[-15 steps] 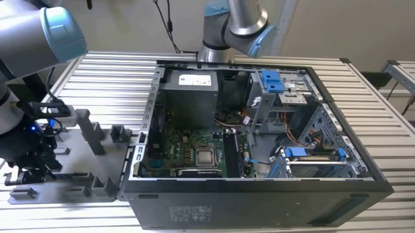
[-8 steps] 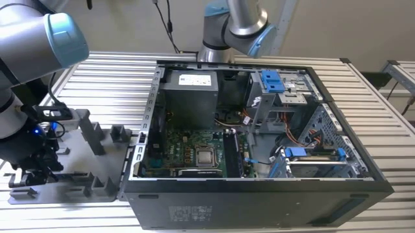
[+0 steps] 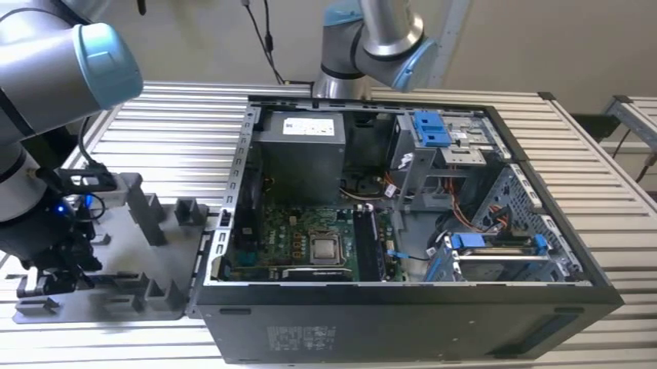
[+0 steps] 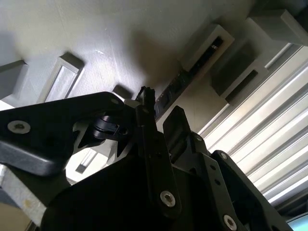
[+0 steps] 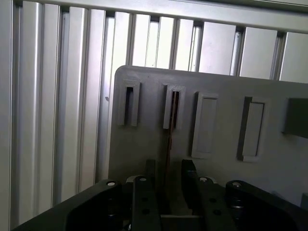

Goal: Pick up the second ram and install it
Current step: 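Pick up the second ram and move it above second insertion slot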

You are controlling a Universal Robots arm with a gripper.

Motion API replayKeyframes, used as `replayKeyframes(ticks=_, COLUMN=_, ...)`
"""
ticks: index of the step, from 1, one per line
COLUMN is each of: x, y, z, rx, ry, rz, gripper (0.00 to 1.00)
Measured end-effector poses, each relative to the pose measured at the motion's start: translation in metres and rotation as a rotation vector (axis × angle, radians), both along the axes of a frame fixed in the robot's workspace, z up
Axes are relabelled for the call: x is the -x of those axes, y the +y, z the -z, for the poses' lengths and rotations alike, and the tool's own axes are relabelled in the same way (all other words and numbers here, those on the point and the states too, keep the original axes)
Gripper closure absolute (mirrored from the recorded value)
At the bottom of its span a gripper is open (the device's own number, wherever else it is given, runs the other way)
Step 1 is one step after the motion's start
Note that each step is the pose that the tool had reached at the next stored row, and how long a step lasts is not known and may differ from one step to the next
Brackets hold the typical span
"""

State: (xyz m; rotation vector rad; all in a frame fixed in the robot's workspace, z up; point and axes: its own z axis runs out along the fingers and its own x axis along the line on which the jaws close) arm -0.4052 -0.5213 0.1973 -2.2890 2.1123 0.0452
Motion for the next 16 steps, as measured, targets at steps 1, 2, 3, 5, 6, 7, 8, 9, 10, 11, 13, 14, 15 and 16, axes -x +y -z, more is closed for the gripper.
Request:
replayKeyframes(ticks=1, x=0.0, y=0.0, z=0.0, rx=0.0, ry=0.0, rz=0.0, gripper=0.64)
replayKeyframes(ticks=2, x=0.0, y=0.0, z=0.0001, rx=-0.0001, ry=-0.0001, rz=0.0, gripper=0.64)
replayKeyframes(ticks=3, x=0.0, y=0.0, z=0.0, rx=0.0, ry=-0.0001, rz=0.0, gripper=0.64)
replayKeyframes(ticks=5, x=0.0, y=0.0, z=0.0, rx=0.0, ry=-0.0001, rz=0.0, gripper=0.64)
replayKeyframes(ticks=6, x=0.0, y=0.0, z=0.0, rx=0.0, ry=-0.0001, rz=0.0, gripper=0.64)
replayKeyframes(ticks=7, x=0.0, y=0.0, z=0.0001, rx=0.0, ry=-0.0001, rz=0.0, gripper=0.66)
replayKeyframes(ticks=8, x=0.0, y=0.0, z=0.0, rx=-0.0001, ry=-0.0001, rz=0.0, gripper=0.73)
replayKeyframes(ticks=9, x=0.0, y=0.0, z=0.0, rx=0.0, ry=-0.0001, rz=-0.001, gripper=0.73)
replayKeyframes(ticks=10, x=0.0, y=0.0, z=0.0, rx=0.0, ry=-0.0001, rz=-0.001, gripper=0.79)
replayKeyframes(ticks=11, x=0.0, y=0.0, z=0.0, rx=0.0, ry=-0.0001, rz=-0.001, gripper=0.79)
replayKeyframes(ticks=13, x=0.0, y=0.0, z=0.0, rx=0.0, ry=-0.0001, rz=-0.001, gripper=0.85)
replayKeyframes(ticks=14, x=0.0, y=0.0, z=0.0, rx=0.0, ry=-0.0001, rz=-0.001, gripper=0.85)
replayKeyframes(ticks=15, x=0.0, y=0.0, z=0.0, rx=-0.0001, ry=-0.0001, rz=-0.001, gripper=0.85)
replayKeyframes(ticks=16, x=0.0, y=0.0, z=0.0001, rx=-0.0001, ry=-0.0001, rz=-0.001, gripper=0.85)
